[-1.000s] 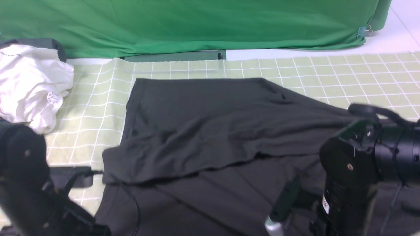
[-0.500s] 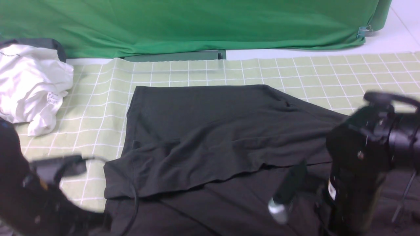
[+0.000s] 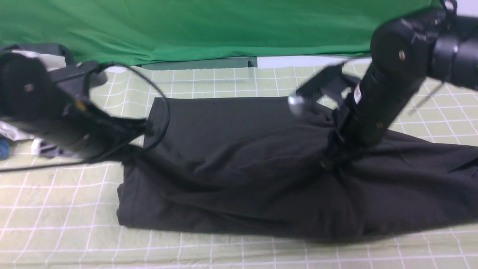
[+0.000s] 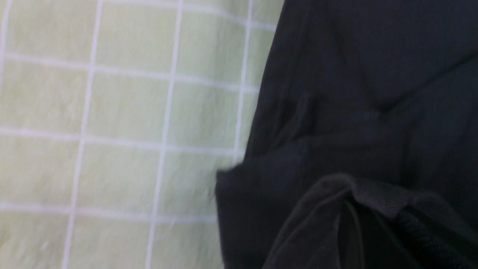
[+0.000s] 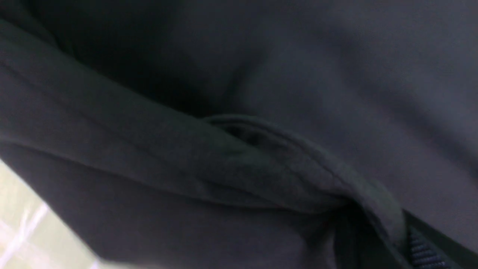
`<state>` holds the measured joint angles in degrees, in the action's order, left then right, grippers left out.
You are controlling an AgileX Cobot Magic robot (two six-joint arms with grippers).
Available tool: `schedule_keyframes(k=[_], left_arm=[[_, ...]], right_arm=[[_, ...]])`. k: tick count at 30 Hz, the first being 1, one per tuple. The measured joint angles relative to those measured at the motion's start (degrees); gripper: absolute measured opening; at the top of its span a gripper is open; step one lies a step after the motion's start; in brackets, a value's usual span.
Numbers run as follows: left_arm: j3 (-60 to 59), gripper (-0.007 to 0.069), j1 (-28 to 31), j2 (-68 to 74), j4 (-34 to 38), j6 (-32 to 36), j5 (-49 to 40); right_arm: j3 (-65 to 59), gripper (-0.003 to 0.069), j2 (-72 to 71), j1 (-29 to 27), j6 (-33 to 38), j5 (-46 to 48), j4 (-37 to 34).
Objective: Fold a long-sleeved shirt over a green coffee tablecloth.
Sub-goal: 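Fold the black garment in half by bringing its near edge over to the far edge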
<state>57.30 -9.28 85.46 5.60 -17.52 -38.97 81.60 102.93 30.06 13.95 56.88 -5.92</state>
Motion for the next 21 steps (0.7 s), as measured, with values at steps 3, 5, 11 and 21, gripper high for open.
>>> schedule_keyframes(k=[3,5,11,21], left_arm=[[3.9,0.0020,0.7,5.3,0.2,-0.3,1.3],[9.0,0.0020,2.4,10.2,1.6,-0.3,1.4],[17.9,0.0020,4.6,18.0,3.4,-0.3,1.3],[29.3,0.0020,5.2,30.2,2.1,0.2,-0.2]], right_arm=[[4.0,0.0036,2.7,-1.5,-0.9,-1.0,0.1],[7.9,0.0036,5.9,-2.9,-2.1,-2.3,0.2],[12.1,0.0036,11.5,-5.1,-3.5,-7.7,0.2],[16.9,0.0036,19.2,-8.7,-4.6,-15.3,0.2]])
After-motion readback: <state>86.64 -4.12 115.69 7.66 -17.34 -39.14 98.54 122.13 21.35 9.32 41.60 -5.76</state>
